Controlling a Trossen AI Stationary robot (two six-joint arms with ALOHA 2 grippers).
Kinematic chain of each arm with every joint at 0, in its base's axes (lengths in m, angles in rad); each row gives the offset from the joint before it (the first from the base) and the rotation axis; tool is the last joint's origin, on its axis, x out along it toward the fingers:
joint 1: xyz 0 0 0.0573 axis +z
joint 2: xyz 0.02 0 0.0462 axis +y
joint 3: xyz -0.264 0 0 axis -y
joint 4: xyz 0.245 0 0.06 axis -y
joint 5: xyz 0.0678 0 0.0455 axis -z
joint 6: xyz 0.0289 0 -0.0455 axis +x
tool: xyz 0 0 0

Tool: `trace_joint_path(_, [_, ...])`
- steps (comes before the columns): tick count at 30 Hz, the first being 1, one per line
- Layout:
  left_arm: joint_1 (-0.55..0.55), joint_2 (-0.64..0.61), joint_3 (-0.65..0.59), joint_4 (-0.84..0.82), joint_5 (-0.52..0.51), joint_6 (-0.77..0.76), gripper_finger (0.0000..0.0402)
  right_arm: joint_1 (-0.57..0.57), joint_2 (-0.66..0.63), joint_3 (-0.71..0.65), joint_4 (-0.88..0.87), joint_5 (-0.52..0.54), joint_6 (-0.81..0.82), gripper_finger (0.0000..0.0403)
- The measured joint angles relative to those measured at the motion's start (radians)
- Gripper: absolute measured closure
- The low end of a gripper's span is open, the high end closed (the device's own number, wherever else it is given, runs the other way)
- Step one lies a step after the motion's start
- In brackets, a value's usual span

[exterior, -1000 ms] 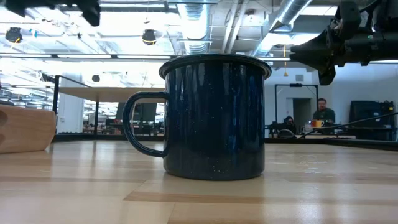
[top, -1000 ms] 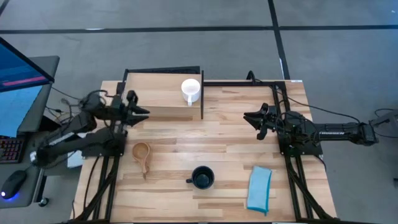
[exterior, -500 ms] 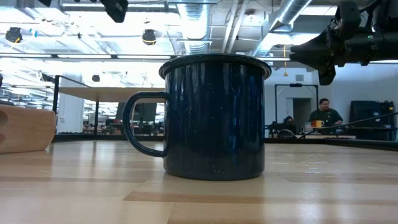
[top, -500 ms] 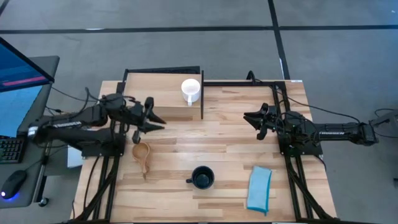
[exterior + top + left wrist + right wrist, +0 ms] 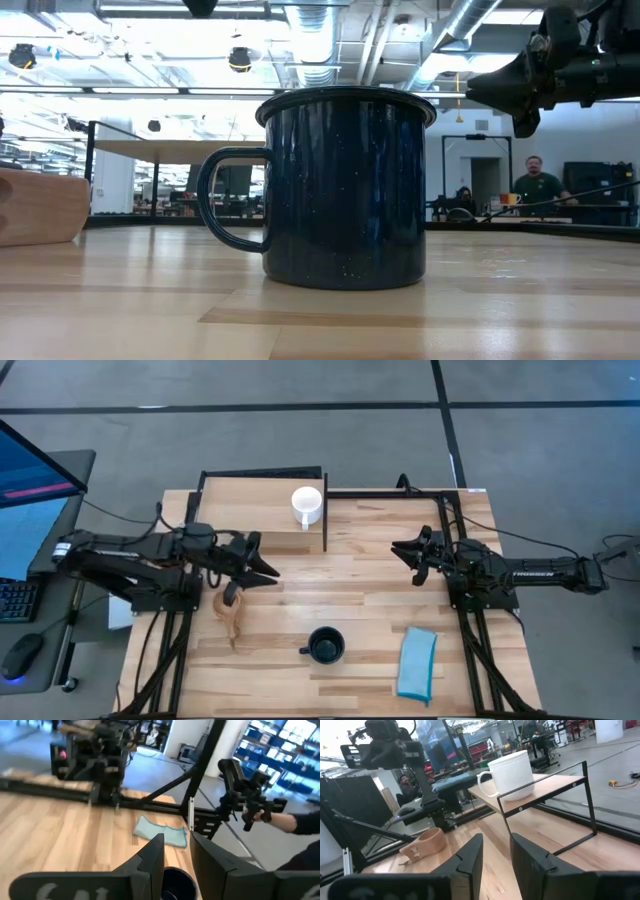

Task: Stack small to large cups/mugs on shelf
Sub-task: Put the dark blue mug on the shelf

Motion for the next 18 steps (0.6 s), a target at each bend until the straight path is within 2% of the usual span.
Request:
trace_joint_path(8, [-0.009,0.061,0.003,0.007,0.027,0.074,0.0305,0.000,0.000,0.000,0.000,0.000,0.000,0.0284])
trace_joint_path(11, [-0.019,0.088,0.003,0.031,0.028,0.070,0.0275,0.000,0.000,0.000,0.000,0.000,0.000,0.0284])
trace_joint_path(18, [-0.066,0.163,0.003,0.119,0.033,-0.053,0.0177,0.000,0.000,0.000,0.000,0.000,0.000,0.0284])
